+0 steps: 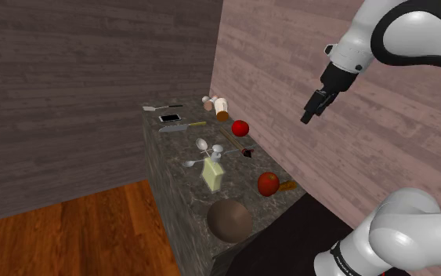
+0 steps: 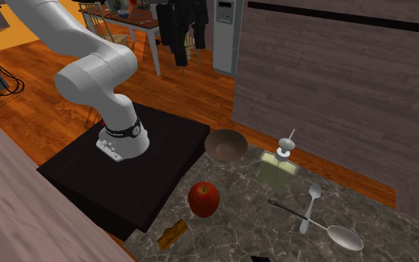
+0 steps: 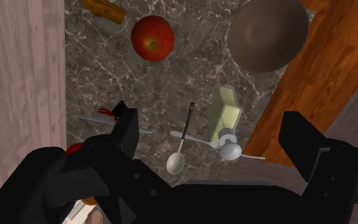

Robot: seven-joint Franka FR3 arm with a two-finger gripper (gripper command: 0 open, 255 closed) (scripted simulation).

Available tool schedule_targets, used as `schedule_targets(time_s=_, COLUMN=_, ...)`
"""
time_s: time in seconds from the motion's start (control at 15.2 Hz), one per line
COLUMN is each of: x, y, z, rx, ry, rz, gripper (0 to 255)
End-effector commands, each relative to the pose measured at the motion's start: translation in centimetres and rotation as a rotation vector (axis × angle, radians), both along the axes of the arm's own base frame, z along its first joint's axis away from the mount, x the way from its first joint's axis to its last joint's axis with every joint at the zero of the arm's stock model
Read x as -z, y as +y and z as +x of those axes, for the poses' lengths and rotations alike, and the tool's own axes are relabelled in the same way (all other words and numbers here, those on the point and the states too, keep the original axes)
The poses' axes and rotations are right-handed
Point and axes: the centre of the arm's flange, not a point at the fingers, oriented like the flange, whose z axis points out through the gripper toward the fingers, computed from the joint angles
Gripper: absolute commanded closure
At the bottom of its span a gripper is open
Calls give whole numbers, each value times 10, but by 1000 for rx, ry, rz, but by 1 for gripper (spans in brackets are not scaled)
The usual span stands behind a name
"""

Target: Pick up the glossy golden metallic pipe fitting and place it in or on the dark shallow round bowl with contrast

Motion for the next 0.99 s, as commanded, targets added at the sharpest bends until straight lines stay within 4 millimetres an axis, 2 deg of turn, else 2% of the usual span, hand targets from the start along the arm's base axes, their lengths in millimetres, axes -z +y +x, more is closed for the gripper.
schedule_targets(time_s=0.0, x=0, y=0, z=0, rx=0, ry=0, rz=0, gripper=0)
schedule_targets(time_s=0.92, x=160, y=-93, z=29, rx=114, ry=90, rz=30, gripper=0)
